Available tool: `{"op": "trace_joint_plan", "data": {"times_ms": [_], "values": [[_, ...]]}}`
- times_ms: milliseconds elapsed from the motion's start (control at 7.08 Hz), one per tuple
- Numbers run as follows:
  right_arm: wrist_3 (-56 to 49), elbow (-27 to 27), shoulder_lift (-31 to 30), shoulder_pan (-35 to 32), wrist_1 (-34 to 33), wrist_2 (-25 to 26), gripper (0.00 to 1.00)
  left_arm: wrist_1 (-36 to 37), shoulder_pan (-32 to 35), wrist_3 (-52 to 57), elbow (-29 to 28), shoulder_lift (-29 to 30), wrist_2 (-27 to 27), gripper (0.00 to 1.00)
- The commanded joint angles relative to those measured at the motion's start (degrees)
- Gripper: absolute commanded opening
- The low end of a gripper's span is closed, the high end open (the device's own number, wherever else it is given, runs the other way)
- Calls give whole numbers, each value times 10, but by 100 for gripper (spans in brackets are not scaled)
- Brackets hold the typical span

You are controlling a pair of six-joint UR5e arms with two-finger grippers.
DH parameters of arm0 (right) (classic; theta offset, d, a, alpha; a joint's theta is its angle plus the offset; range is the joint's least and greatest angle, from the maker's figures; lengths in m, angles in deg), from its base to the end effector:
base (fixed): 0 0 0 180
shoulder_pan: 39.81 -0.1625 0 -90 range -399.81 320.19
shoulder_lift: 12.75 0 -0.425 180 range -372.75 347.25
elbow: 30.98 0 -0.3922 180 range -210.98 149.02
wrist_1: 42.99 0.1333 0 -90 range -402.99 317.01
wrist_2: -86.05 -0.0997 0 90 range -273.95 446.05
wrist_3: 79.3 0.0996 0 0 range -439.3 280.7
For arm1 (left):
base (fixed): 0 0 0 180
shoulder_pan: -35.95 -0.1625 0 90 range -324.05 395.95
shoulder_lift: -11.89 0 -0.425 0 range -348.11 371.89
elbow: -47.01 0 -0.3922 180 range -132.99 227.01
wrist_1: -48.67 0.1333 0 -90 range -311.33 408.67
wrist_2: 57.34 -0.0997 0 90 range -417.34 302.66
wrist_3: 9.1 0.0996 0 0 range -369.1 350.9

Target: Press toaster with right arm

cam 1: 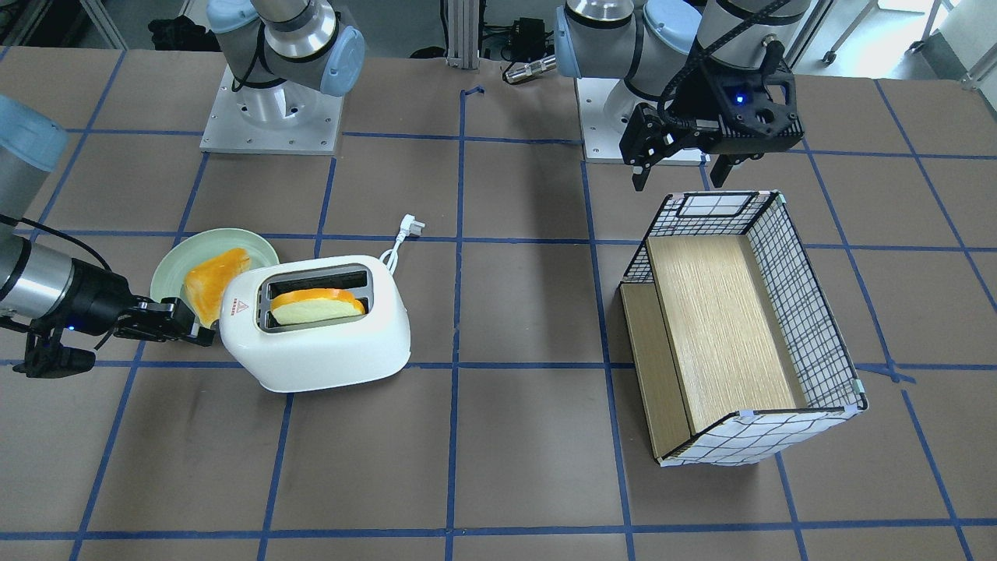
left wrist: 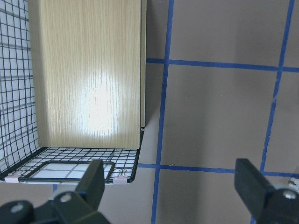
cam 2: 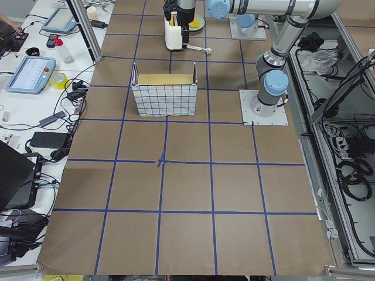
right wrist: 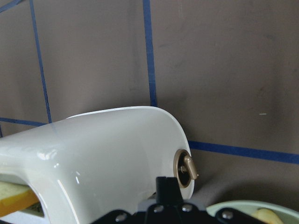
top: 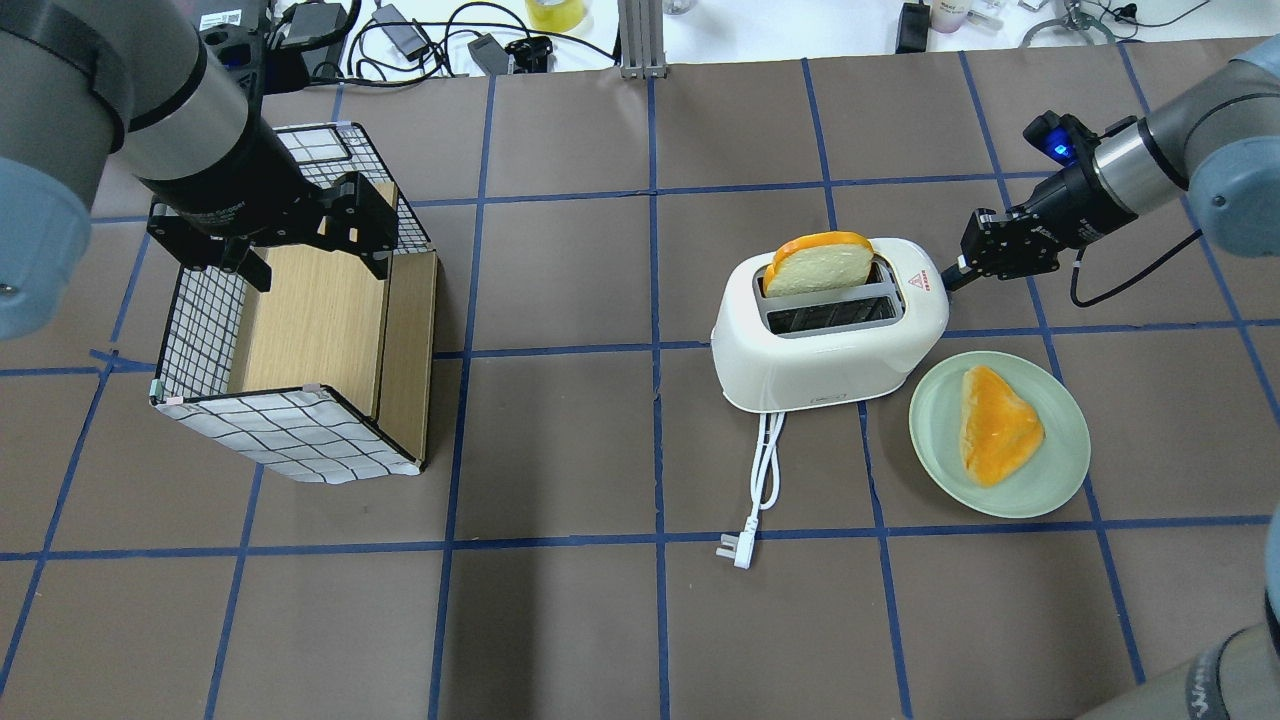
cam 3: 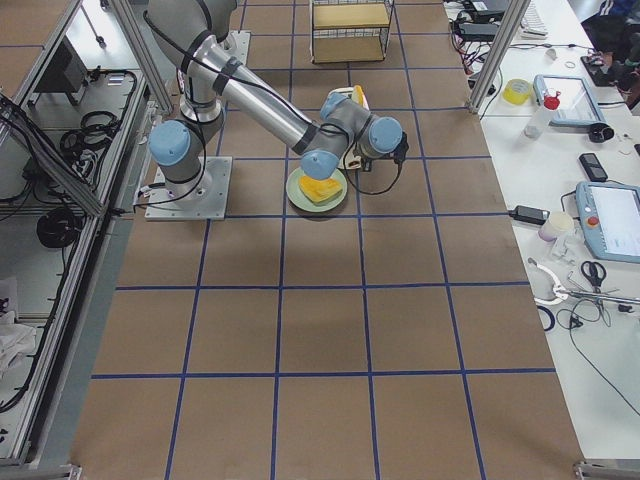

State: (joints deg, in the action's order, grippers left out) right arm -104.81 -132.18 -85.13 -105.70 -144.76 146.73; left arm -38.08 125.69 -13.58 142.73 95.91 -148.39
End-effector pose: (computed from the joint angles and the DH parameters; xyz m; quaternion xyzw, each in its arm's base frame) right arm -0.0553 -0.5692 0.2662 0.0258 0.9571 0.0252 0.2874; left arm -0.1294 -0.4541 0.4937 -0.0416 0.9986 -0.0309 0.0080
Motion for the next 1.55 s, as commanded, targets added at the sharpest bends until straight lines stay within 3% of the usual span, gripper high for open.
{"op": "trace_joint_plan", "data": {"times_ms": [0, 424, 988, 1412], "values": [[24, 10, -28, 0, 31, 8, 0, 0, 0, 0, 0, 0, 0, 100], [33, 68, -43, 0, 114, 15, 0, 0, 0, 0, 0, 0, 0, 100], [73, 128, -122, -26, 155, 156, 0, 0, 0, 0, 0, 0, 0, 100], [221, 177, -147, -117, 177, 212, 0, 0, 0, 0, 0, 0, 1, 100]]}}
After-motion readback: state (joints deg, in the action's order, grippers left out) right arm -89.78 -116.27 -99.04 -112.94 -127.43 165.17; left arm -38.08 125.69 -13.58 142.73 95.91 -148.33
